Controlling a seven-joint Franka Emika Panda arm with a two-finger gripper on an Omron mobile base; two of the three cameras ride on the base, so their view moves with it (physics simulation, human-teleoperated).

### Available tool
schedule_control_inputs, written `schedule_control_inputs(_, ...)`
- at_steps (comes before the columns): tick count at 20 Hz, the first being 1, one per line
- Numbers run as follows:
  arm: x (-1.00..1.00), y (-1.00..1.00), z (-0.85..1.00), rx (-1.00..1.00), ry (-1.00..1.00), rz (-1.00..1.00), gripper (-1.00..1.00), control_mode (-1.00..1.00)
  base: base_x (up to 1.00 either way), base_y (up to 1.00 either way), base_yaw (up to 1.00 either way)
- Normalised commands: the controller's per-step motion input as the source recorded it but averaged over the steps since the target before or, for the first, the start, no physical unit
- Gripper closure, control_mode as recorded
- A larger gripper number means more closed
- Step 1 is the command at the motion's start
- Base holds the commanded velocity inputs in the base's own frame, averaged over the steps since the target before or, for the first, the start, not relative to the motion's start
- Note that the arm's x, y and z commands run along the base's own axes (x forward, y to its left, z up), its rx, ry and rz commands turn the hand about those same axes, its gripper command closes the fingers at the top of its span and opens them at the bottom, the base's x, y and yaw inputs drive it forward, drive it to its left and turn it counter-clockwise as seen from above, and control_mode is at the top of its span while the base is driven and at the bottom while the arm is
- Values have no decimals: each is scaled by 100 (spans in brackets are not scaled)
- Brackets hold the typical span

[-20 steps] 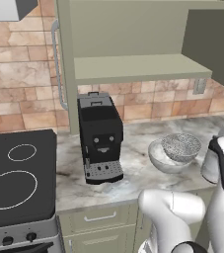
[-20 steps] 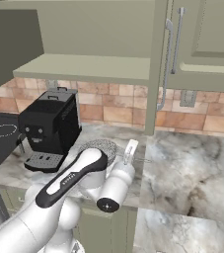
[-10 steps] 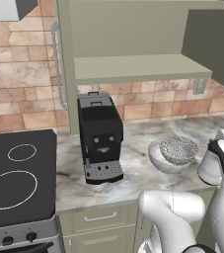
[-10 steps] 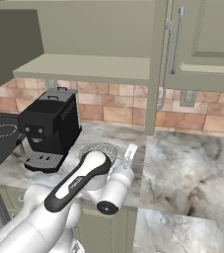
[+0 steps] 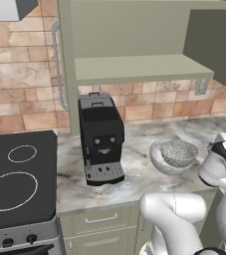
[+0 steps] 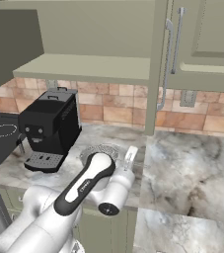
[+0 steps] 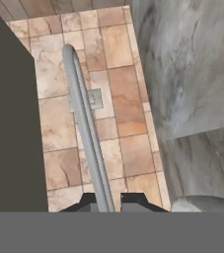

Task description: Open the cabinet and setup a tea strainer by placing it in the bowl upright.

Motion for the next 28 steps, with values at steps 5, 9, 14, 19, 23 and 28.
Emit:
schedule_control_inputs(5, 0, 3, -7, 0, -7, 0, 100, -100, 0, 0, 0)
schedule_control_inputs(9, 0, 0, -3, 0, -14, 0, 100, -100, 0, 0, 0)
schedule_control_inputs(14, 0, 0, -2, 0, -16, 0, 100, -100, 0, 0, 0)
schedule_control_inputs(19, 0, 0, -9, 0, -4, 0, 100, -100, 0, 0, 0)
schedule_control_inputs(23, 0, 2, -9, 0, 0, 0, 100, -100, 0, 0, 0)
schedule_control_inputs(28, 0, 2, -5, 0, 3, -1, 100, -100, 0, 0, 0)
